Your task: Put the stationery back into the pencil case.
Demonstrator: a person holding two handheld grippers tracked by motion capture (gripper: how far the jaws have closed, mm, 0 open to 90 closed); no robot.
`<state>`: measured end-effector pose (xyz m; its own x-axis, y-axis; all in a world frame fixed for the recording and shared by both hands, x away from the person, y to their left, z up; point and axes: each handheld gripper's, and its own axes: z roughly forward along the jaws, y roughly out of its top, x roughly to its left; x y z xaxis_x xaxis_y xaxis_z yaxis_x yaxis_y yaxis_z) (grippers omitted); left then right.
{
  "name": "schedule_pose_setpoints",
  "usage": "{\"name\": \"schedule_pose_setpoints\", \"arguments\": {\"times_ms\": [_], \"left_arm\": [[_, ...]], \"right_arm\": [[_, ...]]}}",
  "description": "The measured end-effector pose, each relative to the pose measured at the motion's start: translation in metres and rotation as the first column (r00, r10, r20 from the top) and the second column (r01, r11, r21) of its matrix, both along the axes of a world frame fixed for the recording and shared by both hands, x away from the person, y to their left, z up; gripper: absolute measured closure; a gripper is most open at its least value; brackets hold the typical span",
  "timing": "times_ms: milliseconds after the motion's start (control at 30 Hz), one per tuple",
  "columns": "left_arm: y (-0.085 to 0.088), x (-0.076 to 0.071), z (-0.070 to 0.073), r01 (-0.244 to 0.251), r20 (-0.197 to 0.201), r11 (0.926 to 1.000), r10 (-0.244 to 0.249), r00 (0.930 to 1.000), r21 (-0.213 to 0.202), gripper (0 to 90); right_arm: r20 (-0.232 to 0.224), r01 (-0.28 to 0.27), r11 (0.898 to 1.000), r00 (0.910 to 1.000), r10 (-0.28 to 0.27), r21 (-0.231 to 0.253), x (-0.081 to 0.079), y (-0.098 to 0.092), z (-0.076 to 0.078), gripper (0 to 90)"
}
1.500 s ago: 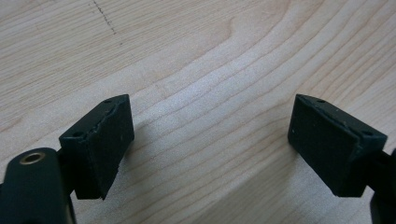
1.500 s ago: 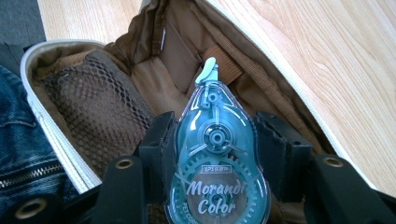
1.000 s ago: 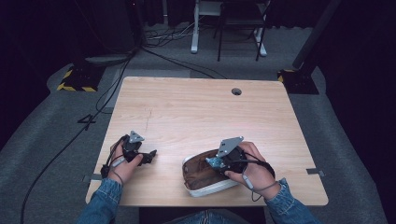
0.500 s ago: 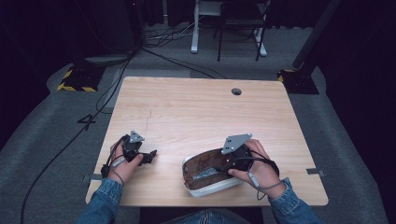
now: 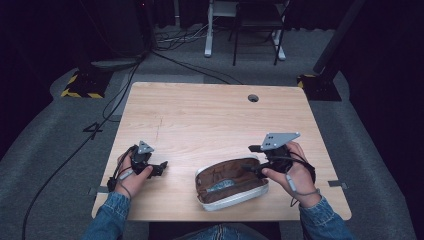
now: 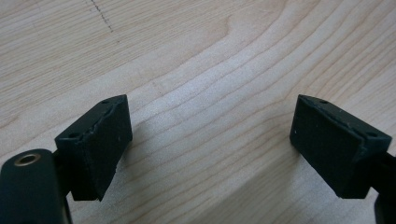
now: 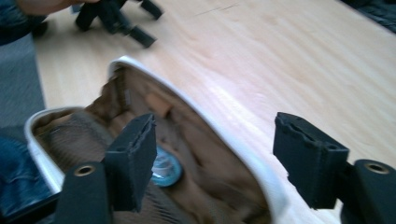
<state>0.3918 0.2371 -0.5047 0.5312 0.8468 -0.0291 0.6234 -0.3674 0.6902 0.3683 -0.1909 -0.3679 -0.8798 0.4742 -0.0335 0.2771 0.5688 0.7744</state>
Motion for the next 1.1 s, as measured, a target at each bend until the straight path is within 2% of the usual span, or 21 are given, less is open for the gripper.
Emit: {"name": "schedule_pose_setpoints", "arguments": {"times_ms": [167,300,500,567,667,700,800,900,933,967,1100], "left_arm": [[0.000,0.000,0.000,-0.006,-0.002,1.0000,0.006,1.0000,0.000,12.7],[0.001,0.001,0.000,0.000,-0.001,1.0000,0.000,1.0000,0.002,11.6],[0.002,0.003,0.000,0.000,-0.007,1.0000,0.000,1.0000,0.004,11.0],[0.002,0.004,0.000,0.002,-0.005,0.9999,-0.002,1.0000,0.010,10.5],[0.002,0.005,0.000,0.002,-0.001,1.0000,-0.002,1.0000,0.007,10.2],[0.002,0.005,0.000,0.001,-0.003,1.0000,-0.001,1.0000,0.006,10.1],[0.002,0.005,0.000,0.000,-0.005,1.0000,0.000,1.0000,0.006,9.7],[0.002,0.006,0.000,0.000,-0.005,1.0000,0.000,1.0000,0.006,9.6],[0.002,0.006,0.000,0.000,-0.005,1.0000,0.000,1.0000,0.006,9.6],[0.002,0.006,0.000,0.000,-0.005,1.0000,0.000,1.0000,0.006,9.6],[0.002,0.006,0.000,0.000,-0.005,1.0000,0.000,1.0000,0.006,9.6]], "right_arm": [[0.024,0.076,0.997,0.9968,-0.076,0.022,0.007,-0.021,0.001,23.5],[0.031,0.139,0.990,0.9897,-0.140,0.033,0.015,-0.041,0.000,21.0],[-0.011,0.222,0.973,0.9750,-0.222,0.064,0.026,-0.068,-0.009,17.1],[-0.011,0.251,0.966,0.9679,-0.251,0.055,0.030,-0.077,-0.014,16.9],[0.000,0.301,0.953,0.9536,-0.301,0.028,0.035,-0.089,-0.022,16.8],[-0.004,0.321,0.946,0.9470,-0.321,0.034,0.037,-0.094,-0.026,16.8],[-0.017,0.344,0.938,0.9388,-0.344,0.042,0.041,-0.103,-0.033,16.7],[-0.026,0.356,0.933,0.9343,-0.356,0.040,0.042,-0.112,-0.039,16.7],[-0.031,0.368,0.929,0.9297,-0.367,0.046,0.043,-0.116,-0.042,16.7],[-0.031,0.368,0.929,0.9297,-0.367,0.046,0.043,-0.116,-0.042,16.7],[-0.035,0.400,0.915,0.9164,-0.399,0.053,0.044,-0.127,-0.054,16.1]]}}
